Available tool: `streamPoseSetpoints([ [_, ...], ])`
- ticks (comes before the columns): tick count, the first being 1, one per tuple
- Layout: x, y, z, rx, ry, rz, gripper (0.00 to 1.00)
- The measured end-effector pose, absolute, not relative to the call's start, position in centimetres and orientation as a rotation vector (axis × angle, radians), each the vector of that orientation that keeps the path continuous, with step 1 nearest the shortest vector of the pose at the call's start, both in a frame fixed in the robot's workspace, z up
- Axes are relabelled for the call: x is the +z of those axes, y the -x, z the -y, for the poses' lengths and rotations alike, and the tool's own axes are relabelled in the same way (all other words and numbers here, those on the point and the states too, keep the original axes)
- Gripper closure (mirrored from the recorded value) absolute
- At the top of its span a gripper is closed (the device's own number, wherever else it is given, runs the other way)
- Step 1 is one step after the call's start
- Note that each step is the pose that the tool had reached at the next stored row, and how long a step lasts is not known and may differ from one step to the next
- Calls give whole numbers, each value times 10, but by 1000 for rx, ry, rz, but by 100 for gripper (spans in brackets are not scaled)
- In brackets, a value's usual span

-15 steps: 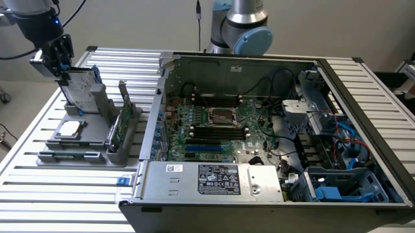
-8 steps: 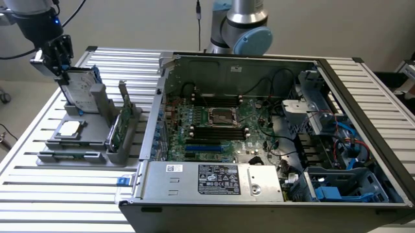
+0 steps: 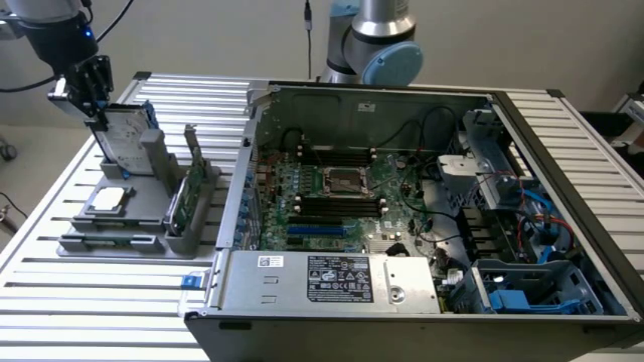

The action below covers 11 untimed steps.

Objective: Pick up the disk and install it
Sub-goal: 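Pick up the disk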

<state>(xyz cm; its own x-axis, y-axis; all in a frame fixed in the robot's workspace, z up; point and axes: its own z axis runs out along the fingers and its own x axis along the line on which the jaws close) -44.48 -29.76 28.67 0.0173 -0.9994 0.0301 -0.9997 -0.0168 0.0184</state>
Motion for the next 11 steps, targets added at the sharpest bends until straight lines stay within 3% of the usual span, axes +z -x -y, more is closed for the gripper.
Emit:
streamPoseSetpoints([
  [11, 287, 445, 298, 13, -2216, 2178, 67],
])
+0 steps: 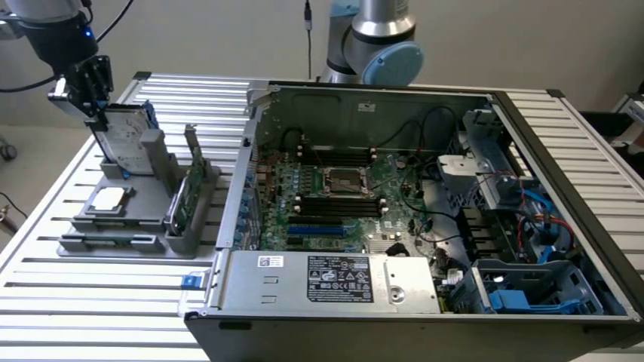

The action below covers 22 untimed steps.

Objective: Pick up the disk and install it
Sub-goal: 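Pick up the disk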

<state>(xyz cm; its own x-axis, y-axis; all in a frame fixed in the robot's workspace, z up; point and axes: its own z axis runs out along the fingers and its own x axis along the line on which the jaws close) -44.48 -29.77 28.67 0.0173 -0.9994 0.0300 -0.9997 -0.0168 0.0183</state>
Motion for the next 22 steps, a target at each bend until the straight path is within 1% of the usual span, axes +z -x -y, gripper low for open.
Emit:
streamPoseSetpoints([
  [5, 292, 445, 298, 13, -2216, 2179, 67],
  [22, 369, 443, 298, 14, -2216, 2178, 67],
])
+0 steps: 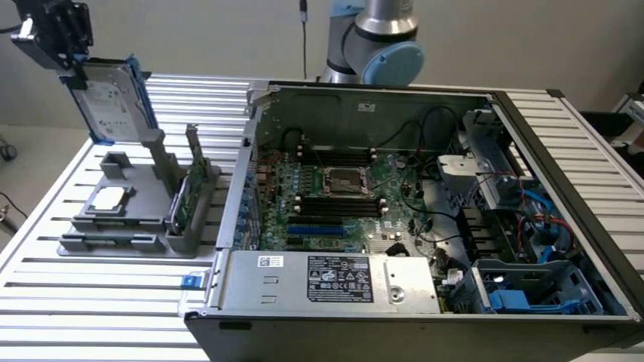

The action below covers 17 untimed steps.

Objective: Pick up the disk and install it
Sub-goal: 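Pick up the disk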

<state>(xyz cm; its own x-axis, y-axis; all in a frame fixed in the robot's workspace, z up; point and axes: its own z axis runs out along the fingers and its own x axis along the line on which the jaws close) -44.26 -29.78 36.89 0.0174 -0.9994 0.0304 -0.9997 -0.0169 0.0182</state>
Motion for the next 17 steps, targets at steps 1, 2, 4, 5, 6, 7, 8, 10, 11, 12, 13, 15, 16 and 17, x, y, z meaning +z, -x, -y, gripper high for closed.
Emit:
streamPoseSetpoints([
  [1, 373, 441, 298, 14, -2216, 2178, 67],
  [2, 378, 440, 298, 14, -2216, 2178, 67],
  [4, 387, 435, 298, 14, -2216, 2178, 67],
  [5, 392, 431, 298, 14, -2216, 2178, 67],
  [6, 396, 428, 299, 14, -2216, 2178, 67],
  [7, 401, 424, 299, 14, -2216, 2178, 67],
  [8, 405, 420, 299, 14, -2216, 2178, 67],
  [10, 414, 412, 300, 13, -2216, 2178, 67],
  [11, 419, 407, 301, 13, -2216, 2178, 67],
  [12, 424, 402, 301, 13, -2215, 2178, 67],
  [13, 428, 398, 302, 12, -2215, 2178, 67],
  [15, 437, 389, 304, 11, -2215, 2177, 67],
  [16, 442, 384, 305, 11, -2215, 2177, 67],
  [17, 446, 380, 307, 10, -2214, 2177, 67],
])
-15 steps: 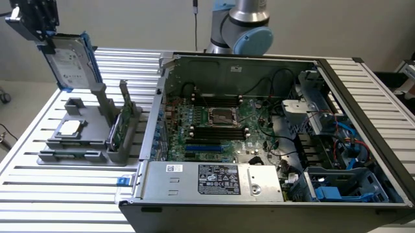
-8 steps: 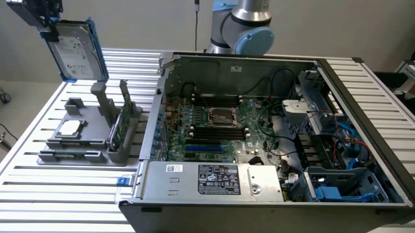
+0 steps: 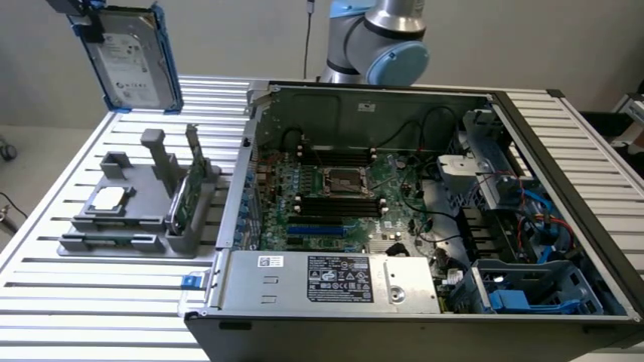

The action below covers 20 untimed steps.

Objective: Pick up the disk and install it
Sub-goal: 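Pick up the disk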

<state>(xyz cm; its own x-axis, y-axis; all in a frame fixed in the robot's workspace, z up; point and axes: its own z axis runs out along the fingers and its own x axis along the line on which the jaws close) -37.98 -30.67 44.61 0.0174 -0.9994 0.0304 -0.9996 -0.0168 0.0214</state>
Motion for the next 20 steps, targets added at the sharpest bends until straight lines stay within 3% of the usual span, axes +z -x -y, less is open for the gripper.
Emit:
streamPoseSetpoints([
  [12, 499, 325, 324, 8, -2215, 2177, 67],
  [20, 510, 294, 340, 8, -2215, 2177, 67],
])
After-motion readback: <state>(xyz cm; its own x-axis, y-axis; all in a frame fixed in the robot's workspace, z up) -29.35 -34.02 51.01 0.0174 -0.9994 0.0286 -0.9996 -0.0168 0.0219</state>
